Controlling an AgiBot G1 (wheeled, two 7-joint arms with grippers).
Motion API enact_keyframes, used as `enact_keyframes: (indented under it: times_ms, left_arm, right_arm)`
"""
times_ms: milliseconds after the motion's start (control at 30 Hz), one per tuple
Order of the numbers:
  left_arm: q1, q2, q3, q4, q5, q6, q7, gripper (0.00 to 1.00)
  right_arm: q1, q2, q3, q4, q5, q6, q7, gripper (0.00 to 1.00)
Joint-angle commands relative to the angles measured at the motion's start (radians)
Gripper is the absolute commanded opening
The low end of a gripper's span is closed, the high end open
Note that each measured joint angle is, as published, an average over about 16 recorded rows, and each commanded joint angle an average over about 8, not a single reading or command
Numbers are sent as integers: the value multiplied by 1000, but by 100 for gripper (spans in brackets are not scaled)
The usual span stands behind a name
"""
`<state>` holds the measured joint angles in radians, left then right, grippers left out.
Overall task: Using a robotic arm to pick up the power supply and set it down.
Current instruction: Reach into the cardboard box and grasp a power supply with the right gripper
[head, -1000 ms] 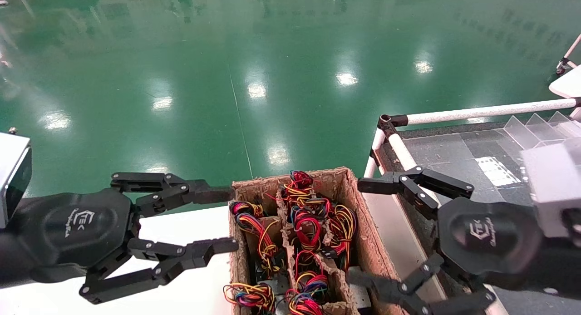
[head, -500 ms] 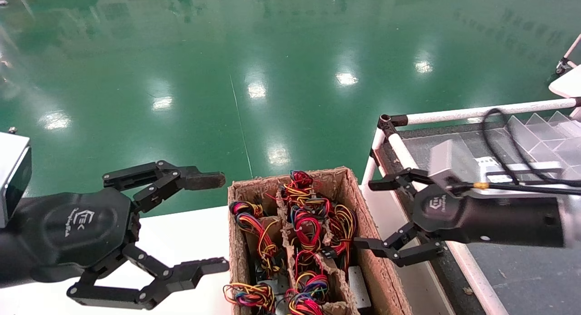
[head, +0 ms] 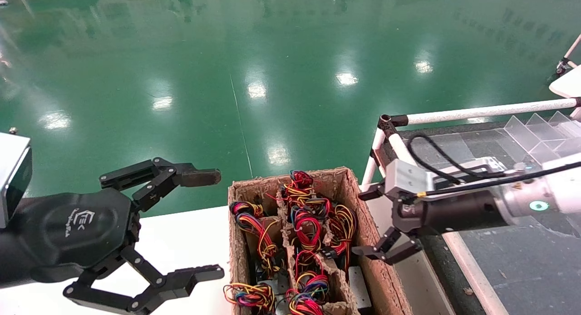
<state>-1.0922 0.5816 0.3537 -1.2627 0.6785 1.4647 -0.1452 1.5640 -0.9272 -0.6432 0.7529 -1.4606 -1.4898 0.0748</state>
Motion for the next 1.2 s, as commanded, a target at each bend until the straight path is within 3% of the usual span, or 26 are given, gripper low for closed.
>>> enact_keyframes:
  times_ms: [33,133,167,367,433,1200]
  left_arm:
    - [0,0,0,0,0,0,0,100]
    - [0,0,0,0,0,0,0,100]
    - [0,0,0,0,0,0,0,100]
    - [0,0,0,0,0,0,0,100]
    - [0,0,0,0,0,0,0,100]
    - [0,0,0,0,0,0,0,100]
  right_arm:
    - [4,-17,-5,-26,-13,16,-32,100]
    - [5,-38,-10,-56,-28,40,-63,97]
    - [6,-45,-12,-66,-33,47,-72,88]
    - [14,-83,-21,-130,-55,85,-119,13]
    - [20,-95,-23,-152,-60,94,-134,0]
    - [91,-198,-54,-355,-102,90,-260,0]
